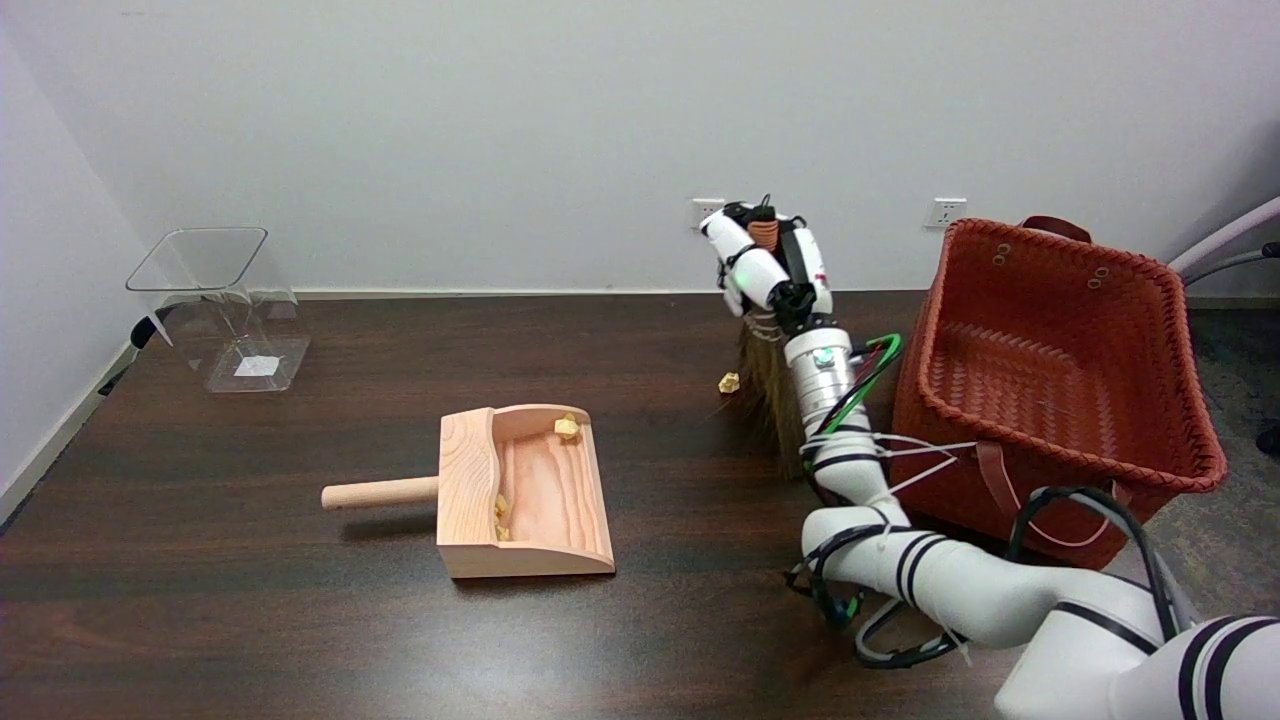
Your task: Use the broom to sweep the yellow paper into the dustpan.
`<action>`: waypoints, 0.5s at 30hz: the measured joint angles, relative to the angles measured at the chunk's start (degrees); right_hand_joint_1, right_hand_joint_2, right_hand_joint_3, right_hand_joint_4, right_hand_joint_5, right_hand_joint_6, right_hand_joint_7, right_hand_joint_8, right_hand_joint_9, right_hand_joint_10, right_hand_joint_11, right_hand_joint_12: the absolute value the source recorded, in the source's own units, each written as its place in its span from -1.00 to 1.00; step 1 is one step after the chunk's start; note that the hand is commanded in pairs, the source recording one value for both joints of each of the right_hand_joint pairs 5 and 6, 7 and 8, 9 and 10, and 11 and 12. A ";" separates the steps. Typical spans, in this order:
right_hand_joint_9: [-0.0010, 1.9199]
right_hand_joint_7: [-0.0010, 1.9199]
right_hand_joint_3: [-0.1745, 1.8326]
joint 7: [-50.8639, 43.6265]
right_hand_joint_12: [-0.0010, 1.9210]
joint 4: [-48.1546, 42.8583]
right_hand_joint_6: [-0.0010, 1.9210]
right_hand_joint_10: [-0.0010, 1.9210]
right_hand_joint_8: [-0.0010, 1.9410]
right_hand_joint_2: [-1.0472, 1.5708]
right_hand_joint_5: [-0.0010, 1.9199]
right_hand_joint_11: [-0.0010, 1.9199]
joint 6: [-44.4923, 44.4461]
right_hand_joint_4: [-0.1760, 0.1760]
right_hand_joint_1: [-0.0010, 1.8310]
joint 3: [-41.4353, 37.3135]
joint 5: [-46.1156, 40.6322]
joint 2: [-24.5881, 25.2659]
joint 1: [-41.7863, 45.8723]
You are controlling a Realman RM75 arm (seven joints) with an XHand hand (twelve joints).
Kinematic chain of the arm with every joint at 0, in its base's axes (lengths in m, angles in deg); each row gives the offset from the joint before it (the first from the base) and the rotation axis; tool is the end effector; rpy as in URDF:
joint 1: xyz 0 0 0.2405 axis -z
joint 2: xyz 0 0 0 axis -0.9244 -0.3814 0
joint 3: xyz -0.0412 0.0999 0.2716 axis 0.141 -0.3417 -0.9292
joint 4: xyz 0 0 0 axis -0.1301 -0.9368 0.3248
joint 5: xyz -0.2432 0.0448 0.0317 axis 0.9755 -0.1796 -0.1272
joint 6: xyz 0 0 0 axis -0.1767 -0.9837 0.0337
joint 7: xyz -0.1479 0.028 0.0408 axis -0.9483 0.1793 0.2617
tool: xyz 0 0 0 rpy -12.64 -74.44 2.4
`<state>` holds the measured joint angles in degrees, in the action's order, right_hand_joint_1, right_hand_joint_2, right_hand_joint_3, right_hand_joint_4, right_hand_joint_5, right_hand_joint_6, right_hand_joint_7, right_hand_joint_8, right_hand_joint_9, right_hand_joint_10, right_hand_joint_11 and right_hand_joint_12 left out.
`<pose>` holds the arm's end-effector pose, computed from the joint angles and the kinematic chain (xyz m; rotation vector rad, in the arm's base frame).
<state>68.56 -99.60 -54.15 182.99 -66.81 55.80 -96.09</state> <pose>-0.3447 -0.4733 0.3261 1.3302 -0.7312 1.4872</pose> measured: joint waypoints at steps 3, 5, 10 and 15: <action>1.00 1.00 -0.16 1.49 1.00 -0.51 1.00 1.00 0.98 1.00 1.00 1.00 0.41 0.00 -0.18 -0.06 0.13 1.05 0.66; 1.00 1.00 -0.19 2.29 1.00 -1.27 1.00 1.00 0.98 1.00 1.00 1.00 0.80 0.00 -0.17 -0.09 0.12 1.67 1.16; 1.00 1.00 -0.28 3.99 1.00 -4.59 1.00 1.00 0.98 1.00 1.00 1.00 2.16 0.00 -0.18 -0.11 -0.22 2.91 2.80; 1.00 1.00 -0.33 5.03 1.00 -8.07 1.00 1.00 0.98 1.00 1.00 1.00 3.67 0.00 -0.18 -0.02 -1.13 3.98 4.54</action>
<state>73.60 -107.67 -50.48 182.97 -67.94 59.78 -91.55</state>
